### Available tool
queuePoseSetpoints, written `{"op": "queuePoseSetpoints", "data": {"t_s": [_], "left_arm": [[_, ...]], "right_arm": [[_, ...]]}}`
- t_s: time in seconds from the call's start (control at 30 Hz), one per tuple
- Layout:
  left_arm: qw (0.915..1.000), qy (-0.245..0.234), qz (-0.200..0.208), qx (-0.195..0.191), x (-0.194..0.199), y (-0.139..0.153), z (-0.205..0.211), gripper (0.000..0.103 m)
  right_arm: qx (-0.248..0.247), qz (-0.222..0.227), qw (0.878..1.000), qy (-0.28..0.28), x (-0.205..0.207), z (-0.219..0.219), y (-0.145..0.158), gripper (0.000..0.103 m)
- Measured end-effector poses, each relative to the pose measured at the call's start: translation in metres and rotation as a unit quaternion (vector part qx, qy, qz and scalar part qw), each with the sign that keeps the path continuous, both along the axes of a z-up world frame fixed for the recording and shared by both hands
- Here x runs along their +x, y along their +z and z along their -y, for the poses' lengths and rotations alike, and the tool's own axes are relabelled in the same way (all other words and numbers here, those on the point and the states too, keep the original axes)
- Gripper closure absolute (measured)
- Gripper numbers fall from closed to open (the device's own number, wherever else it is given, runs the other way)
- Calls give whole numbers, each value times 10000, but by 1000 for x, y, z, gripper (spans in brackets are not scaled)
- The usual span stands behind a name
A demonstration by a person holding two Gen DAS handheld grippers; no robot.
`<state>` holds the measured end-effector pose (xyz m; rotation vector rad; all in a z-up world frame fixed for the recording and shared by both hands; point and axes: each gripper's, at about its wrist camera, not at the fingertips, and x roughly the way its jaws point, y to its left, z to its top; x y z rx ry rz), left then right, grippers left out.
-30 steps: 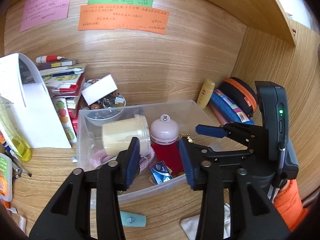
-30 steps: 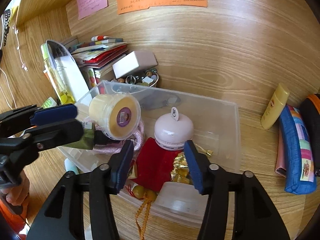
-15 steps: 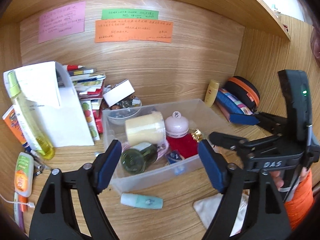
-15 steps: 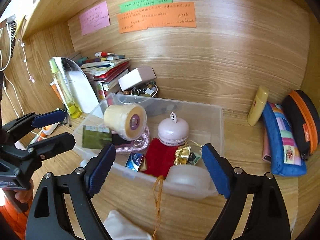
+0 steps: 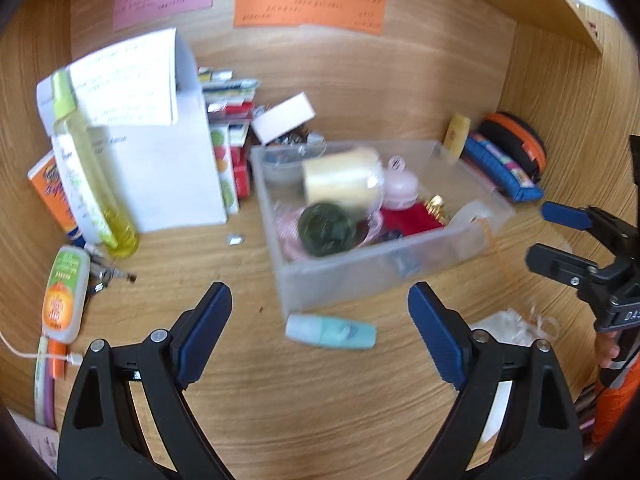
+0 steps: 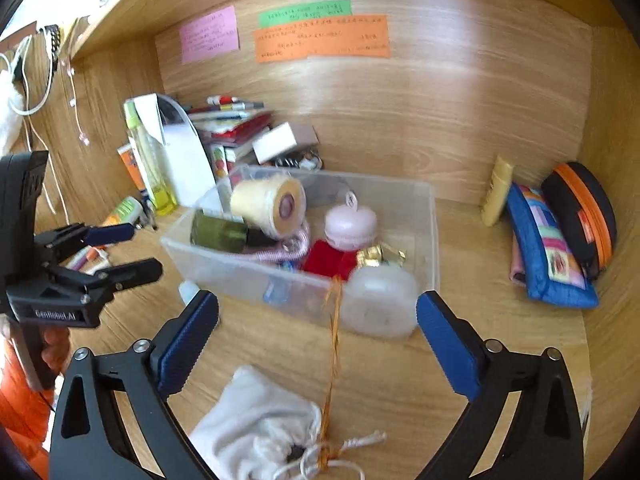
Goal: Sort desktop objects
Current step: 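Grasp the teal bottle with the left gripper while right grasps the white drawstring bag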
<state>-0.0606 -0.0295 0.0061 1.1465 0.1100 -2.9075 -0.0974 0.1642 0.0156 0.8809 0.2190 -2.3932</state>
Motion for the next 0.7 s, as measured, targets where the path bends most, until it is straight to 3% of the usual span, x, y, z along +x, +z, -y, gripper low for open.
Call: {"op": "queuePoseSetpoints", "data": {"t_s": [0.4, 0.7], "left_arm": [[9978, 85, 647, 89, 16, -39, 4, 12], [9939, -32, 1099, 130, -2, -59, -4, 12]], "right_arm": [[130, 286, 9995, 39, 48, -1, -34, 4], [426, 527, 9977, 57, 58, 8, -62, 4]]}}
